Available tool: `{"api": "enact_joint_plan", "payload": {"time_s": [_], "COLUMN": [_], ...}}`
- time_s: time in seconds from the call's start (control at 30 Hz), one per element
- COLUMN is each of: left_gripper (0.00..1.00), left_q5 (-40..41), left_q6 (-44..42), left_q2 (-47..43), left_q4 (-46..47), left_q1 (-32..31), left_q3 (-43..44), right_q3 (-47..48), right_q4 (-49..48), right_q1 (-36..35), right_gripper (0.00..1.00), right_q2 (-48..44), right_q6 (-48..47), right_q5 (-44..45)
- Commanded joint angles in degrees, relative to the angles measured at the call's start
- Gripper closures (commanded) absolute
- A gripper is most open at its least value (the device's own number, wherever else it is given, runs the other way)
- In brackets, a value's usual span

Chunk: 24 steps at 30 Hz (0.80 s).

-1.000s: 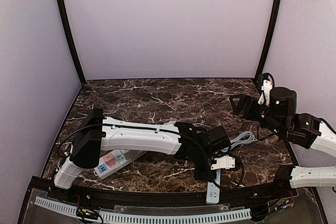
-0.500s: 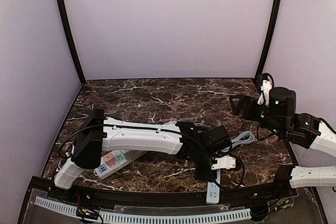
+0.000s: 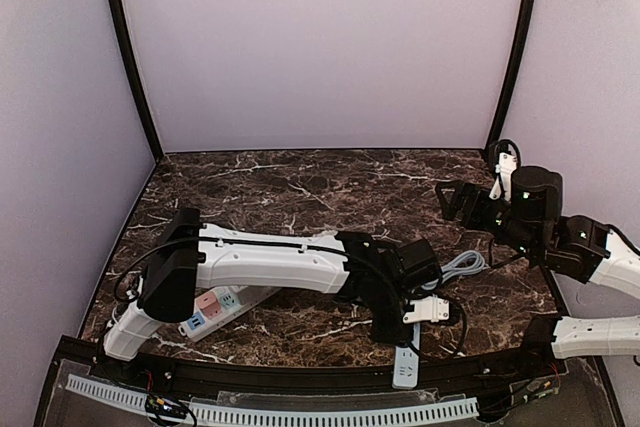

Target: Insert the plug

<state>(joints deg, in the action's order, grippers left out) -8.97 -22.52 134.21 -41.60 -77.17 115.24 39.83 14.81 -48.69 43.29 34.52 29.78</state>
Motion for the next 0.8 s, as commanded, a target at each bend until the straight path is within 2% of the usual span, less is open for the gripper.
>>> {"api": "enact_joint_plan", "payload": {"time_s": [0.0,0.5,0.57,0.67,0.77], "left_gripper": [0.99,0.98,0.90,0.65,0.50], "left_q5": [1.2,3.6,4.0,4.2,4.5], "left_q6": [-0.8,-0.3,-0.5,-0.8,-1.5], "left_q2": [7.2,6.8,5.5,1.7,-1.6], "left_q4": [-0.4,1.4,1.4,3.2,5.9], "left_q1": [0.0,0.4,0.4,0.4,0.4], "left_q3": [-3.0,-5.3,-5.3,-7.1,-9.0], "right_q3": [-0.2,0.6,0.8,1.1,1.7], "right_q4": [-0.6,-0.3,-0.3,-0.2,0.0], "right_q1": [0.3,0.3,0.3,0.3,0.3], "right_gripper": [0.01,0.01,0.01,0.01,0.01], "right_q2": [0.2,1.4,1.5,2.0,2.4], "right_q6": [-0.5,-0.7,-0.8,-0.9,-0.9], "right_q5": [0.2,-0.2,-0.2,-0.2,-0.4]}}
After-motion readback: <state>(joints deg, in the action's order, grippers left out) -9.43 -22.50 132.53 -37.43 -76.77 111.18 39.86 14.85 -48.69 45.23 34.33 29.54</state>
